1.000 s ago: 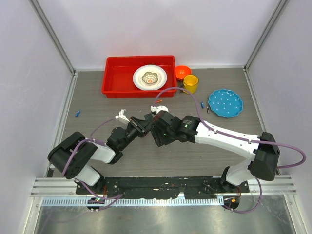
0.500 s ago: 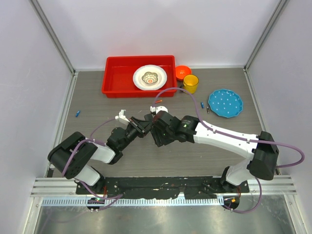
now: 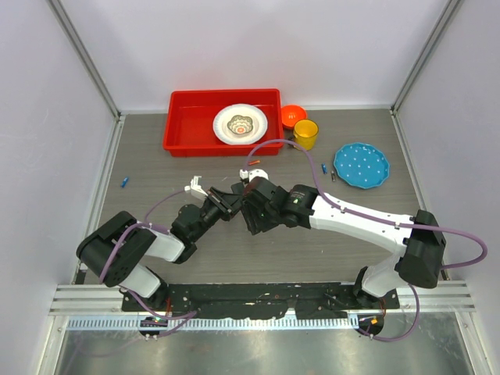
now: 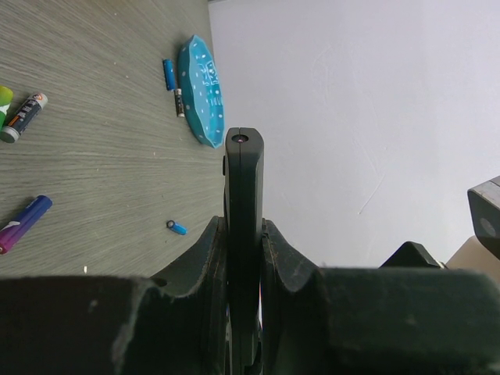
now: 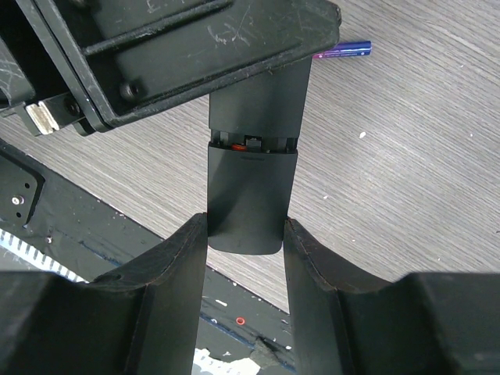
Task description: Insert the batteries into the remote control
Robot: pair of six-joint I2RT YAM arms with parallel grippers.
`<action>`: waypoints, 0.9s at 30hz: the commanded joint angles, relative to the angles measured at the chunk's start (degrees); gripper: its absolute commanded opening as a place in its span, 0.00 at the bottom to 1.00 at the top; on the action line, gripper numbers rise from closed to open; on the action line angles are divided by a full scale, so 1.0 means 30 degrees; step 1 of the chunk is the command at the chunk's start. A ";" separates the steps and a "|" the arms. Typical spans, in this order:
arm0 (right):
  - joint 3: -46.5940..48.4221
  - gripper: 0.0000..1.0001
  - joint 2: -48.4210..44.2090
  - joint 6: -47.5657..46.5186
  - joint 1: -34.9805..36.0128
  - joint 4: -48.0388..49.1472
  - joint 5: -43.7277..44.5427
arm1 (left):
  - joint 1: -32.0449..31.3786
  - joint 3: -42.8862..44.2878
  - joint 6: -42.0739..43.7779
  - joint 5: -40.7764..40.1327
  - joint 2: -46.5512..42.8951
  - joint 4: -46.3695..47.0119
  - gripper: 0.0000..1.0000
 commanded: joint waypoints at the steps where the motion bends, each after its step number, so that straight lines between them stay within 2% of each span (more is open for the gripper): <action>1: 0.0957 0.25 0.0168 -0.0053 0.0105 0.0281 0.0665 | -0.0064 0.0087 -0.0080 0.0148 -0.0561 0.5033 0.00; 14: 0.1015 0.32 0.0432 -0.0111 0.0075 0.0194 0.0723 | -0.0064 0.0028 -0.0021 0.0295 -0.0736 0.5033 0.00; 27: 0.0928 0.33 0.0695 -0.0112 0.0075 0.0018 0.0781 | -0.0064 0.0028 -0.0021 0.0353 -0.1000 0.5033 0.00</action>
